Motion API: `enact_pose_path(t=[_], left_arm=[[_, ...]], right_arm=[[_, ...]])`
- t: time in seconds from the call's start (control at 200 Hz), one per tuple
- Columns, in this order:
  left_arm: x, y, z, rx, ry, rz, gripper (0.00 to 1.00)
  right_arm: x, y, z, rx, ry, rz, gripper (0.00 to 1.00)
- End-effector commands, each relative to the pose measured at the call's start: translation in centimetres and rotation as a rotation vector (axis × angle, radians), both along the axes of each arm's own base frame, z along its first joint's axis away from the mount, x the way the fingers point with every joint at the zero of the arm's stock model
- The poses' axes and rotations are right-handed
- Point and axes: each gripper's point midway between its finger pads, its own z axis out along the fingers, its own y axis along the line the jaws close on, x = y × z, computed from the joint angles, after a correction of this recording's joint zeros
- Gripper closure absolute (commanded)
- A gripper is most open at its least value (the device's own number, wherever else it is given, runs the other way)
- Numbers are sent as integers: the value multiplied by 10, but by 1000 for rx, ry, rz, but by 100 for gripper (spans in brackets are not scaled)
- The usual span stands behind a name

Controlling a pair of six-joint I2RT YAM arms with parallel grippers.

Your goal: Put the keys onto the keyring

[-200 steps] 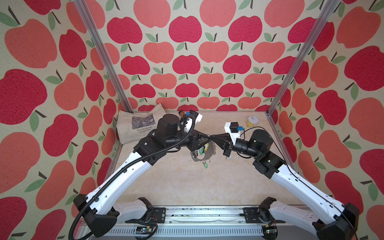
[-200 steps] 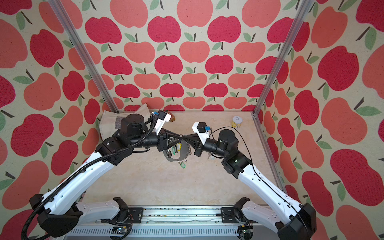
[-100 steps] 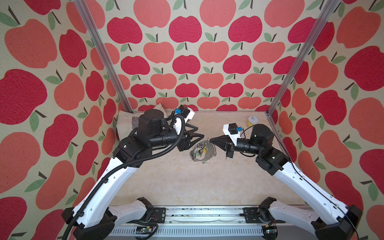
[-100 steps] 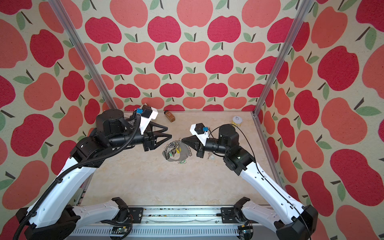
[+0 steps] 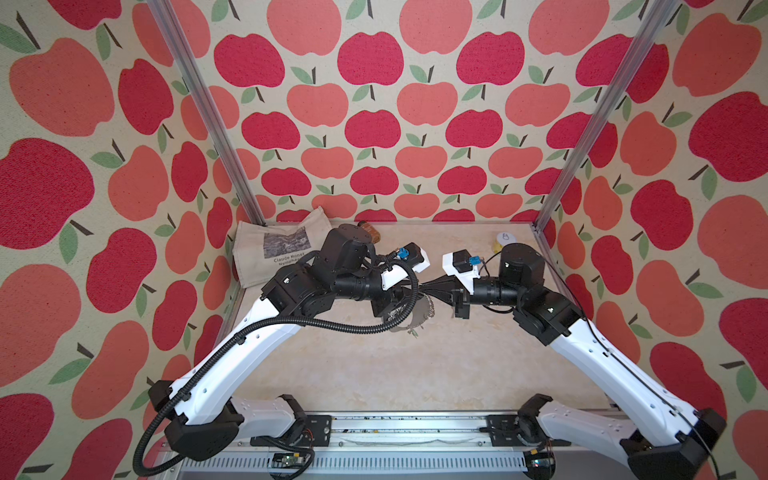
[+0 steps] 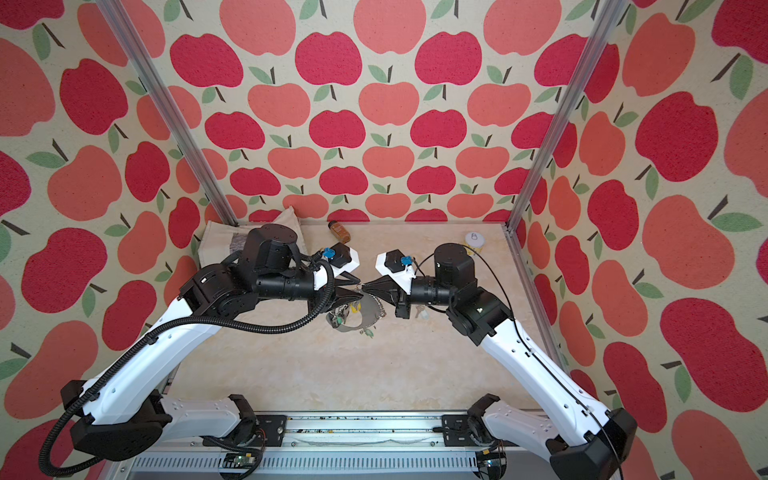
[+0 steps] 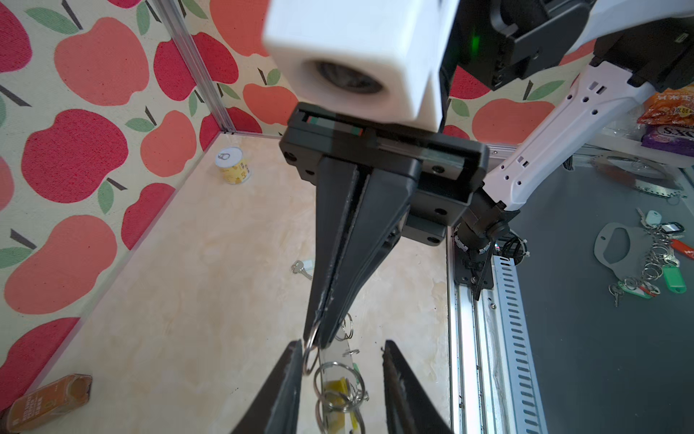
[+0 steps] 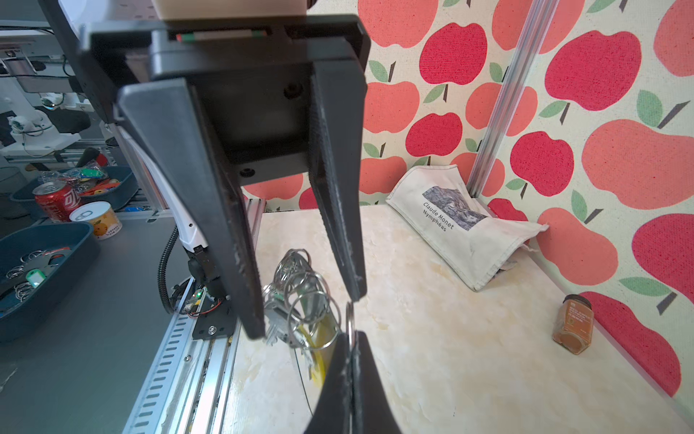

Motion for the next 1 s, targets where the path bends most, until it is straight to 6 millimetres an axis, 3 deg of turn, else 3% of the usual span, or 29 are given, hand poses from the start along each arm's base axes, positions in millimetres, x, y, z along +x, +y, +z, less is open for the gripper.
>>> enact_pose_path(t=[0.0,0.355,0.705,0.996], left_arm=[[-1,2,13,-12,-63,-8,65],[3,-1,6,10,-55,-3,75],[14,-1,1,43,-87,37,75],[10,1,2,83,-119,14,75]], right_arm=[[-7,-1,17,30,-41,32,100],[-9,-4,20,39,-58,30,100],[-16,-3,18,24,-63,58,100],[-17,-2,16,1,-80,53,100]])
